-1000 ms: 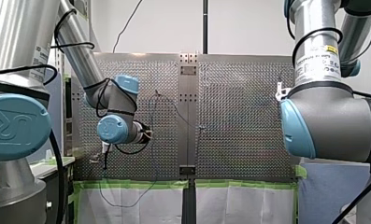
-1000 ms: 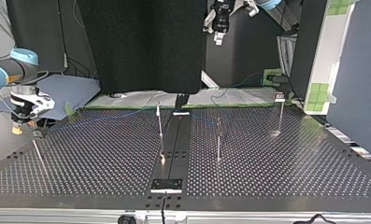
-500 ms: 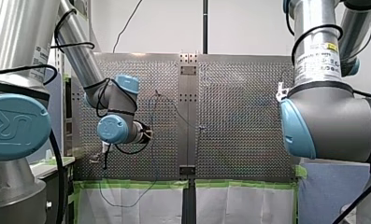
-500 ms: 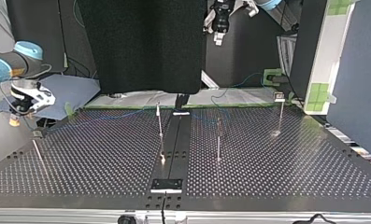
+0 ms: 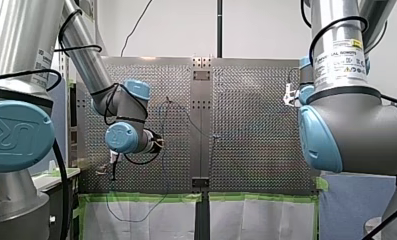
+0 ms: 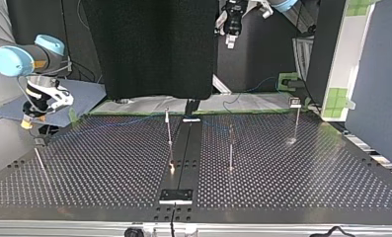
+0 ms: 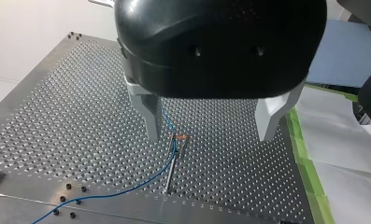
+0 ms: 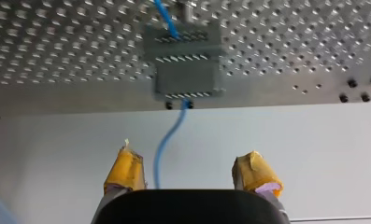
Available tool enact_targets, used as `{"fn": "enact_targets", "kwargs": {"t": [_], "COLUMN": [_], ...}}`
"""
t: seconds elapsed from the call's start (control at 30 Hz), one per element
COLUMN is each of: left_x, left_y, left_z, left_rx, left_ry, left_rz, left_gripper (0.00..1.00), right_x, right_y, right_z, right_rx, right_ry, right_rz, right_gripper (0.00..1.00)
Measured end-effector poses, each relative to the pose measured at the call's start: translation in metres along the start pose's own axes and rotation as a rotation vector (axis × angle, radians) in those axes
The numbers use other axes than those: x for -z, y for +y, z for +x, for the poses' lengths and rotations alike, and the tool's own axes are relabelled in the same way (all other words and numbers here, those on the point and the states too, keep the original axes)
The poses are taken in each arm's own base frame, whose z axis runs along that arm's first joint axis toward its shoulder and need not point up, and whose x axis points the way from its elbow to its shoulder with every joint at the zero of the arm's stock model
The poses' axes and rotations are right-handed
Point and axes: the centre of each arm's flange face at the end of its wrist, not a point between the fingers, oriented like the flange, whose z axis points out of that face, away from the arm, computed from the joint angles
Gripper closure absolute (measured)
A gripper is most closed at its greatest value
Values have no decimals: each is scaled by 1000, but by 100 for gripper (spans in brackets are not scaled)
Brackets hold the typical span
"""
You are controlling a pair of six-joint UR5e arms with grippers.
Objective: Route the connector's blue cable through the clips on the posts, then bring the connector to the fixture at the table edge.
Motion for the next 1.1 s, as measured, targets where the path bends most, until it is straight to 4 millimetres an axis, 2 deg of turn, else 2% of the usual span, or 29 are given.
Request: {"fn": "enact_targets", "kwargs": {"t": [0.17,0.5,0.83,1.1], "left_x": [0,-5,-19,-22], "left_y": [0,-4,-12,-10], "left_z": [0,-5,-18,-22], "left_rx": [2,45,132,170], "left_ry": [0,-21,-92,-112], "left_rz": [0,1,-12,-49], "left_gripper": [0,0,0,0], "right_x": [20,44,73,98], "right_y": [-19,-60,-117,-153], "right_z": [-14,-17,-19,-22], "right_rx": [16,41,70,76], "right_ry": [-31,-33,-38,-40], "right_rz": [-1,16,189,292], "right_gripper": [0,0,0,0]}}
